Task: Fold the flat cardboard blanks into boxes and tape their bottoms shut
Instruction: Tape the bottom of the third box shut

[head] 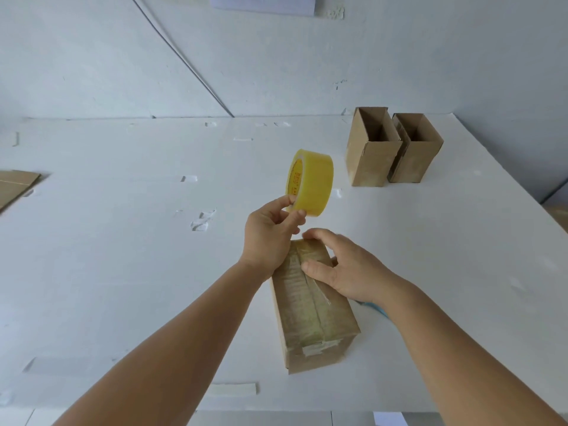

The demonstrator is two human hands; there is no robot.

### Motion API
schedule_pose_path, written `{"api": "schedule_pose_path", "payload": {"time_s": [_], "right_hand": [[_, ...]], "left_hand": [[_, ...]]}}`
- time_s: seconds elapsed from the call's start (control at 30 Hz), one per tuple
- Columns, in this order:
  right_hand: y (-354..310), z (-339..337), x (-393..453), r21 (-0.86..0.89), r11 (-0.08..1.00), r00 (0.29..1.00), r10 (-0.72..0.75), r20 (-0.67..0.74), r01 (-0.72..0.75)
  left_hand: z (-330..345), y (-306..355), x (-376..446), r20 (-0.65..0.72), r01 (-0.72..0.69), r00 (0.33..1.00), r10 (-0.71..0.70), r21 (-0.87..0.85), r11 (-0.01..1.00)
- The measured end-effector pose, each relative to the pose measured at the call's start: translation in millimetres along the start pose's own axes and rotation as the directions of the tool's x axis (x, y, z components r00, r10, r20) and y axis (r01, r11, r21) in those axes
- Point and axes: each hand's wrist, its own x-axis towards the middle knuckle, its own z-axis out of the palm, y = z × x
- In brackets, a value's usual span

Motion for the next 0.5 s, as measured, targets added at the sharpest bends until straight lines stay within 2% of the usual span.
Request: {"api": "schedule_pose_path", "payload": {"time_s": [0.1, 0.23, 0.33, 0.5], "right_hand": [[-0.3, -2.2, 3.8, 0.054, 0.998, 0.998, 0.040, 0.049, -0.042], [1.8, -0.8, 5.9, 0.173, 0.981, 0.995, 0.087, 0.039, -0.093], [9.4, 4.5, 1.7, 0.262, 0.953, 0.988, 0.155, 0.011, -0.153], [13.1, 10.1, -13.4, 0.326, 0.934, 0.976, 0.188, -0.107, -0.144]], "left_hand": [[1.2, 0.1, 0.0, -0.005, -0.005, 1.000, 0.005, -0.011, 1.000], [2.5, 2.1, -0.4, -0.024, 0.001, 1.000, -0.001, -0.021, 1.000], [1.2, 6.7, -3.1, -0.050, -0.004, 0.999, 0.000, -0.072, 0.997], [-7.9, 13.1, -22.9, -0.160, -0.013, 0.987, -0.015, -0.172, 0.985]]}}
